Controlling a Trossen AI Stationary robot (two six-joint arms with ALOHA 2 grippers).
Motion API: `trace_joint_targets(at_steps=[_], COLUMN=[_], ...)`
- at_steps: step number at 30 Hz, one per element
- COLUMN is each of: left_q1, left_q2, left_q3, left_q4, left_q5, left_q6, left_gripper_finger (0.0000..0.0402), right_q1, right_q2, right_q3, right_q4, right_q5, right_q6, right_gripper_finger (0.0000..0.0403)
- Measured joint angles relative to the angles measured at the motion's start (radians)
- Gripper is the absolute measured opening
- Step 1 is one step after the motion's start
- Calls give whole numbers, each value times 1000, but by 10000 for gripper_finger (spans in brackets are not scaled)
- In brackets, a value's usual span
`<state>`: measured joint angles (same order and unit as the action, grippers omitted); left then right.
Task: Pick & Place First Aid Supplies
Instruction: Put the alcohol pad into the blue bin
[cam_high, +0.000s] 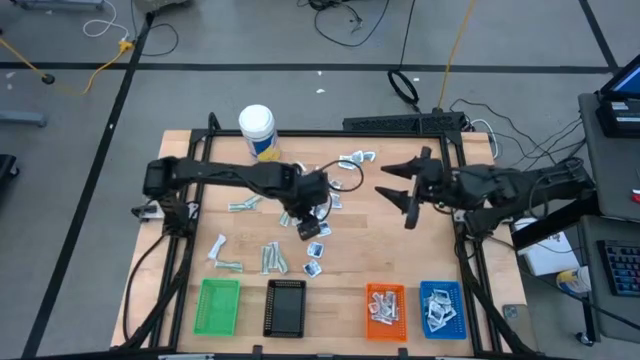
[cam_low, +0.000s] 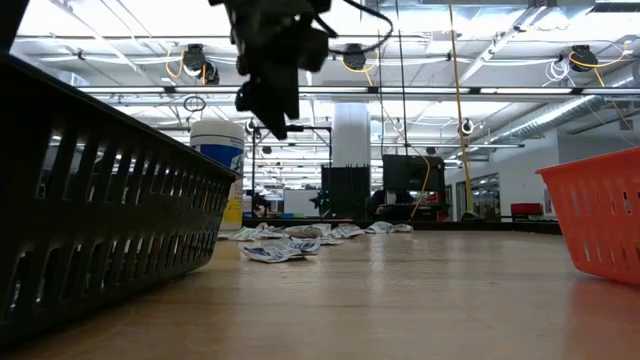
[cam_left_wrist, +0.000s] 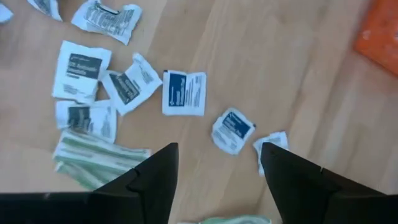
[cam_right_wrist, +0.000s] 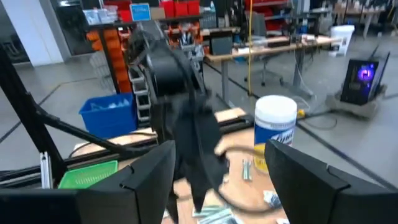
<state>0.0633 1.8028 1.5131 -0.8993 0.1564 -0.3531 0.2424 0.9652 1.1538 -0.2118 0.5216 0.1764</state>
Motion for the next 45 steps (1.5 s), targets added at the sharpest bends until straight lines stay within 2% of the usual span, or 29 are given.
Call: trace_joint_targets(at_steps=[7, 13, 17, 21, 32, 36, 45], left_q1=[-20, -20, -20, -20, -39, -55, -68], left_q2=[112, 196, 249, 290, 331, 331, 333], left_q3=[0, 0, 0, 0, 5, -19, -46], left_q4=[94, 99, 119, 132, 105, 95, 92], left_q5=[-28, -29, -32, -97, -205, -220, -209], left_q6=[-186, -386, -447, -496, -494, -461, -445], left_gripper_finger=[213, 192, 180, 170, 153, 121, 22], right_q1=[0, 0, 0, -1, 0, 0, 0], right_q2=[-24, -24, -23, -24, -24, -23, -23], right_q3=[0, 0, 0, 0, 0, 0, 0], right_q4=[59, 67, 69, 74, 99, 116, 130], right_q5=[1, 1, 1, 1, 0, 0, 0], right_q6=[-55, -66, -77, -87, -85, -88, -117], right_gripper_finger=[242, 242, 242, 242, 242, 242, 242])
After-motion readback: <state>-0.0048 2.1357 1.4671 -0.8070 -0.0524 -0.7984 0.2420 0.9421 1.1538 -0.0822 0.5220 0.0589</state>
